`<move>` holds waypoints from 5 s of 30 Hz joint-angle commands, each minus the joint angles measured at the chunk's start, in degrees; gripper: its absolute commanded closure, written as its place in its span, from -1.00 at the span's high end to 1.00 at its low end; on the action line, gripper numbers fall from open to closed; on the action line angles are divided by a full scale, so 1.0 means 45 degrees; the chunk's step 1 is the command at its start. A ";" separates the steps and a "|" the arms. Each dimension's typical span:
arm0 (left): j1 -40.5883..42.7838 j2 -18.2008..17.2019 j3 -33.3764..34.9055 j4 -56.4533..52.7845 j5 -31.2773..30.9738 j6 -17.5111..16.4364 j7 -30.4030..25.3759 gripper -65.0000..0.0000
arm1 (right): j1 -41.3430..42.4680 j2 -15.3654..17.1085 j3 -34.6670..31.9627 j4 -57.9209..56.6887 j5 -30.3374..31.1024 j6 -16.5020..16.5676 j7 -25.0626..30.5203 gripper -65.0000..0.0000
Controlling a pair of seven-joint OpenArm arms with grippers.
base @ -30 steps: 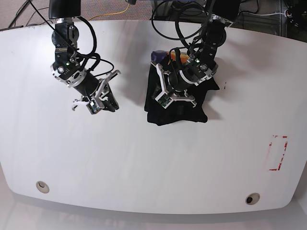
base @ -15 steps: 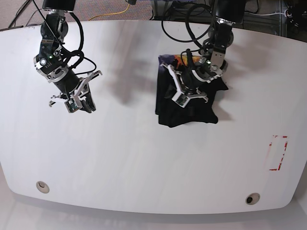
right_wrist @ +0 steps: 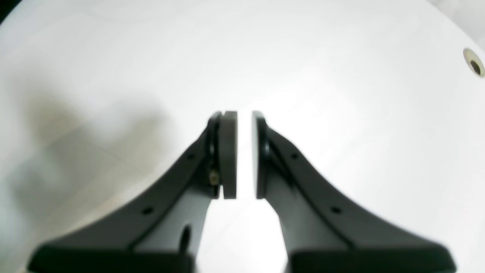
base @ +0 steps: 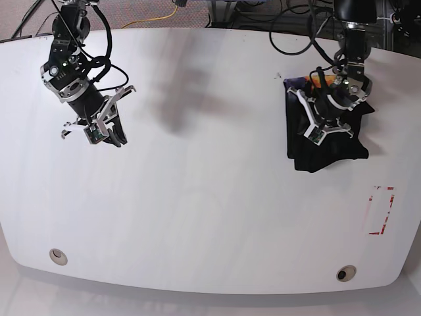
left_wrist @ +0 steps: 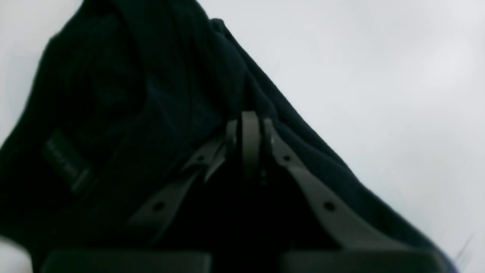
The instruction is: Layout the t-shirt on the table in an organized manner, then fold the t-shirt properly
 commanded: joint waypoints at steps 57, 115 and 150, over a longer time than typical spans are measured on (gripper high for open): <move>0.1665 0.0737 -0.7106 0.1927 -0.1977 -0.1508 0.2656 -1.00 | 0.0429 -0.0565 0.0167 0.0870 0.0226 -0.0026 -0.0795 -0.81; -0.2730 -0.1705 -0.6442 -0.2957 -0.1938 -0.0453 0.2343 -1.00 | -0.0138 -0.0662 0.0167 0.1183 0.0226 -0.0026 -0.0795 -0.81; 0.2505 0.2788 -0.3238 0.4135 0.0758 0.0426 -0.3010 -1.00 | -0.3166 -0.1854 0.0128 0.1163 -0.1630 -0.0026 0.3639 -0.82</move>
